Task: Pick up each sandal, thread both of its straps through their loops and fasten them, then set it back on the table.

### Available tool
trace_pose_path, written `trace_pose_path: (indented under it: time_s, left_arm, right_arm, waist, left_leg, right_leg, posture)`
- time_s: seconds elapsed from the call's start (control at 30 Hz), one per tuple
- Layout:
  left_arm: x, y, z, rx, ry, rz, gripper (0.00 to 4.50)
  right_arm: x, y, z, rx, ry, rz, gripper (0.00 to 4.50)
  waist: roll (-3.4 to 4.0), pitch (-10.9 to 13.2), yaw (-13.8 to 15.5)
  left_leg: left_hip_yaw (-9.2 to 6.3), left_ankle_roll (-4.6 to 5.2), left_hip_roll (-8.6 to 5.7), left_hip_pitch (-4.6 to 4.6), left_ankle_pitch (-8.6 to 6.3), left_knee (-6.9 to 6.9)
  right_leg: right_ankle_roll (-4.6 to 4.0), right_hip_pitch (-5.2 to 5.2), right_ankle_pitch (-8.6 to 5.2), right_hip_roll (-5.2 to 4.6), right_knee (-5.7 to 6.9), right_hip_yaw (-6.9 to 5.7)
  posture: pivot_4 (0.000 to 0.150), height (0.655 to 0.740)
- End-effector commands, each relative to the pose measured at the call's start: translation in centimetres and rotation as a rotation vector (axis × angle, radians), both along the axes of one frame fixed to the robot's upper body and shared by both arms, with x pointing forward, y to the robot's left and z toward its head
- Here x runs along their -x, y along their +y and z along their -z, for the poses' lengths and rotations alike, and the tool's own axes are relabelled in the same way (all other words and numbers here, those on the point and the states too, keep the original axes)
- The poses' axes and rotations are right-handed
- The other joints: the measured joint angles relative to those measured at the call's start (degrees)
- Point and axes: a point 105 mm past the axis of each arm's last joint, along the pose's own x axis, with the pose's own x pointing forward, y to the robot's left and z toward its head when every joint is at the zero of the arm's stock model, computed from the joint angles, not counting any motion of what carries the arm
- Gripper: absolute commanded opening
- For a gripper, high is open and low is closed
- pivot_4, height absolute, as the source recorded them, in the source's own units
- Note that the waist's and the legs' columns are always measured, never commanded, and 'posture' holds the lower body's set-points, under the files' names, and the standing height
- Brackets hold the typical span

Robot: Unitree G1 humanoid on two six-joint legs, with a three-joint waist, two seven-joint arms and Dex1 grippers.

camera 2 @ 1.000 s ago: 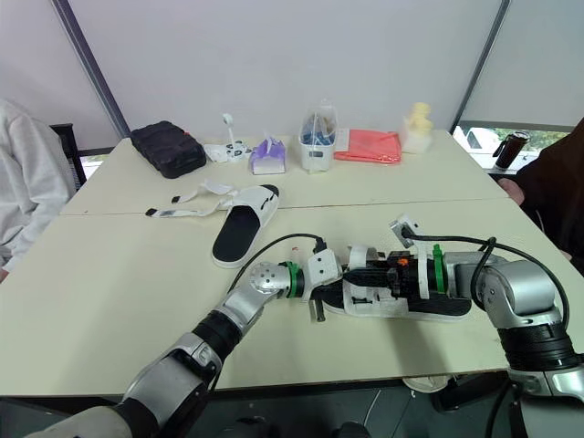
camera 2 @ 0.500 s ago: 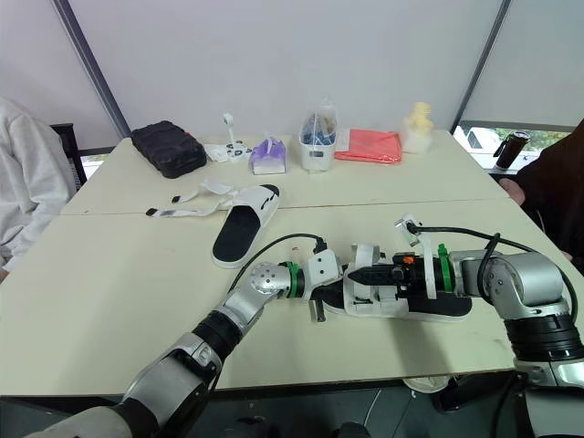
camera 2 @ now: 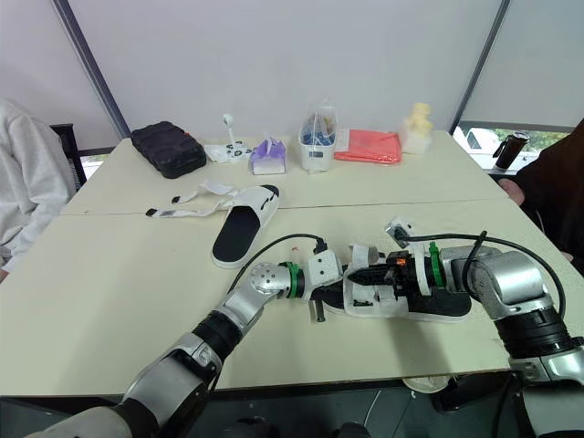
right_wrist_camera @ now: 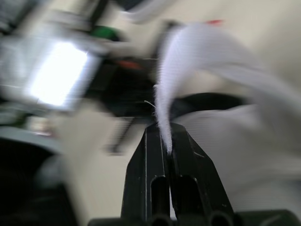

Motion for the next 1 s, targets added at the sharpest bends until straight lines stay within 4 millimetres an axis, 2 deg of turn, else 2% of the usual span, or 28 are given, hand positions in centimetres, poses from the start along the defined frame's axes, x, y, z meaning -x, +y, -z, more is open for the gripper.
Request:
trace_pose_path:
  time_s: [0.03, 0.17, 0.23, 0.43, 0.67, 0.77, 0.9, 0.97, 1.0]
  left_arm:
    - [1.0, 0.1, 2.7, -0.09, 0.054, 0.018, 0.0]
    - [1.0, 0.2, 2.7, -0.089, 0.056, 0.016, 0.0]
    - [1.0, 0.2, 2.7, -0.089, 0.056, 0.016, 0.0]
    - [0.9, 0.2, 2.6, -0.089, 0.056, 0.019, 0.0]
    - [0.9, 0.1, 2.6, -0.089, 0.056, 0.022, 0.0]
    - [0.9, 0.1, 2.6, -0.088, 0.056, 0.021, 0.0]
    - [0.9, 0.1, 2.5, -0.079, 0.06, 0.016, 0.0]
    - [0.9, 0.1, 2.5, -0.076, 0.061, 0.017, 0.0]
    - [1.0, 0.0, 2.5, -0.075, 0.061, 0.019, 0.0]
  right_arm:
    - [-0.4, -0.7, 0.9, 0.07, -0.033, 0.01, 0.04]
    - [1.0, 0.4, -1.1, -0.026, -0.078, -0.101, 0.04]
    - [1.2, 0.5, -1.4, -0.036, -0.101, -0.124, 0.04]
    - [2.9, 1.0, -0.6, -0.012, -0.102, -0.195, 0.04]
    - [2.8, 1.0, 0.4, 0.025, -0.117, -0.184, 0.04]
    - [2.2, 0.4, -0.9, -0.013, -0.153, -0.129, 0.93]
    - [2.3, -1.5, -4.0, -0.086, -0.164, -0.02, 2.9]
    - [3.4, -2.3, -5.2, -0.143, -0.14, 0.017, 2.9]
    - [4.5, -2.5, -5.2, -0.156, -0.107, 0.019, 2.9]
  waist:
    - [0.02, -0.01, -0.05]
    - [0.02, 0.0, -0.01]
    - [0.02, 0.0, 0.02]
    - [0.02, 0.0, 0.05]
    - [0.03, 0.01, -0.02]
    - [0.03, 0.01, -0.02]
    - [0.04, 0.01, 0.18]
    - [0.04, 0.02, 0.5]
    - [0.05, 0.02, 0.82]
  left_leg:
    - [0.0, 0.0, 0.0, 0.0, 0.0, 0.0]
    - [-0.01, -0.01, 0.0, 0.0, 0.0, 0.02]
    - [-0.01, 0.0, 0.0, 0.0, 0.0, -0.01]
    - [-0.02, 0.0, 0.0, 0.0, 0.0, -0.01]
    - [-0.01, 0.0, 0.0, 0.0, 0.0, 0.0]
    - [-0.01, 0.0, 0.0, 0.0, 0.0, 0.01]
    - [-0.02, 0.0, 0.0, 0.0, 0.0, 0.02]
    - [-0.02, 0.0, -0.01, -0.03, 0.0, 0.01]
    - [-0.03, 0.0, 0.0, -0.04, 0.0, -0.01]
  right_leg:
    - [0.0, 0.0, 0.0, 0.0, 0.0, 0.01]
    - [0.0, 0.03, 0.0, 0.0, 0.0, 0.0]
    - [0.0, 0.01, 0.0, 0.0, -0.01, 0.0]
    - [0.0, 0.01, 0.0, 0.0, -0.02, 0.0]
    - [0.0, 0.03, 0.0, 0.0, -0.02, 0.0]
    - [0.0, 0.03, 0.0, 0.0, -0.01, 0.0]
    - [0.0, 0.03, 0.0, 0.0, -0.01, 0.01]
    - [0.0, 0.0, 0.0, -0.01, -0.02, 0.01]
    - [-0.01, -0.03, 0.0, -0.01, -0.02, 0.01]
  posture:
    - [0.15, 0.74]
    - [0.15, 0.74]
    - [0.15, 0.74]
    - [0.15, 0.74]
    - [0.15, 0.74]
    - [0.15, 0.74]
    - [0.15, 0.74]
    - [0.15, 0.74]
    - [0.15, 0.74]
